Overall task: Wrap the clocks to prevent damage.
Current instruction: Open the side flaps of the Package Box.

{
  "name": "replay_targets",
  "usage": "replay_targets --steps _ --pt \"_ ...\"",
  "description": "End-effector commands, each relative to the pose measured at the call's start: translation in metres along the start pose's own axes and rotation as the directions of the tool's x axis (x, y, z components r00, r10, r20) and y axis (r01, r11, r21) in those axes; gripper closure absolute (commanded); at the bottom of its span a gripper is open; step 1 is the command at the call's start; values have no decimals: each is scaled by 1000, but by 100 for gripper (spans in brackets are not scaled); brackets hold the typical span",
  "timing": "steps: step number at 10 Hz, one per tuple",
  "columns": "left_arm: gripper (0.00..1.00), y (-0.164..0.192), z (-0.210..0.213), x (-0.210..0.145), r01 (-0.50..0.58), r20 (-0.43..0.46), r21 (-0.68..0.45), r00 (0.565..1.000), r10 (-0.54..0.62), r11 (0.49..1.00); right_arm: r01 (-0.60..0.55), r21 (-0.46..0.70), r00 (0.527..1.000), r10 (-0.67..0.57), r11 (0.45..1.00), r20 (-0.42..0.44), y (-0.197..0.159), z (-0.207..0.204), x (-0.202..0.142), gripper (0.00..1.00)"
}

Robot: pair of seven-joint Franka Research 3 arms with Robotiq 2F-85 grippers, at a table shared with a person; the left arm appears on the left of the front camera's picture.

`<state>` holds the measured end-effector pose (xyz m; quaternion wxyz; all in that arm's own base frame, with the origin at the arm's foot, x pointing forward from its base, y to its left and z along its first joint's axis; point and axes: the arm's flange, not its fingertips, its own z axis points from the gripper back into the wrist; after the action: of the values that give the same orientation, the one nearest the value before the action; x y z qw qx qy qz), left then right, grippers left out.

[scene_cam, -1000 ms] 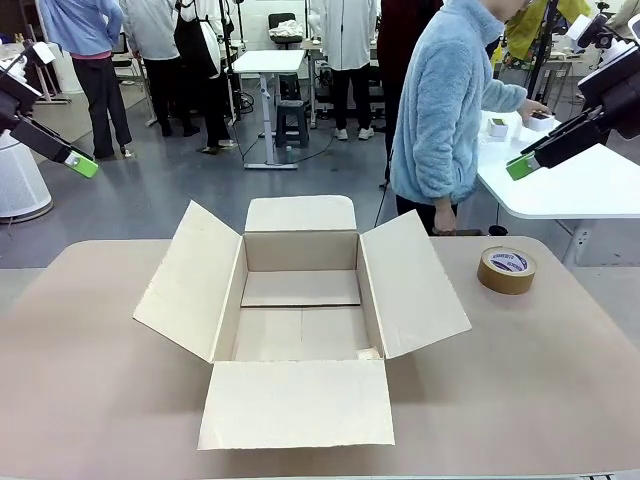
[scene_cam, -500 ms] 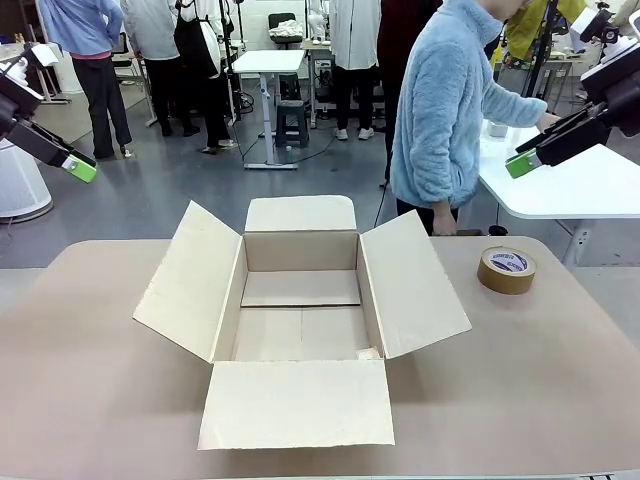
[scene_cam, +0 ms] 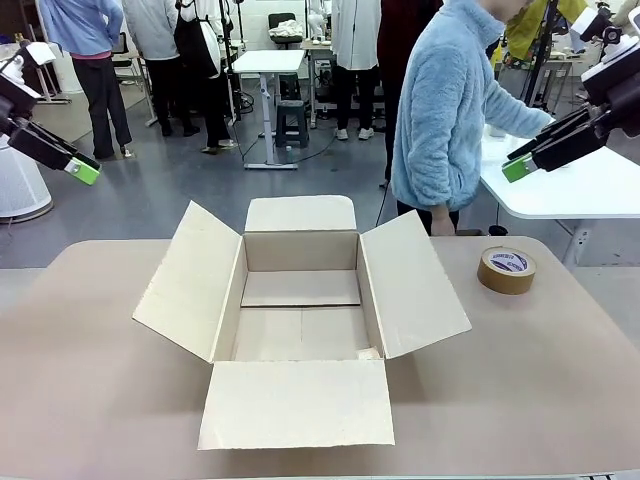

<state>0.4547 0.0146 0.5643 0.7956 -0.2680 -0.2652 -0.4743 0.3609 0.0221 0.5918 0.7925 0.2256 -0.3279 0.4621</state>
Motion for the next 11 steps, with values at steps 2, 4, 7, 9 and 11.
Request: replay_targets --steps 2,4,7,9,11 --pt "100 -8 -1 -3 31 31 -31 999 -30 999 -28 1 999 28 1000 -28 3 -1 -6 100" --pt "100 -7 -3 -3 28 32 -40 999 -27 999 -18 6 999 18 1000 -35 2 -1 -6 100" --pt "100 -7 -3 -3 28 33 -47 999 -26 999 -13 7 999 13 1000 -36 2 0 -6 100" --pt "100 -7 -4 -2 26 29 -48 999 -25 998 -5 7 999 6 1000 -39 2 0 -6 100" --pt "100 -8 -2 -1 26 34 -40 999 -25 999 -15 5 999 15 1000 -44 6 1 -4 100"
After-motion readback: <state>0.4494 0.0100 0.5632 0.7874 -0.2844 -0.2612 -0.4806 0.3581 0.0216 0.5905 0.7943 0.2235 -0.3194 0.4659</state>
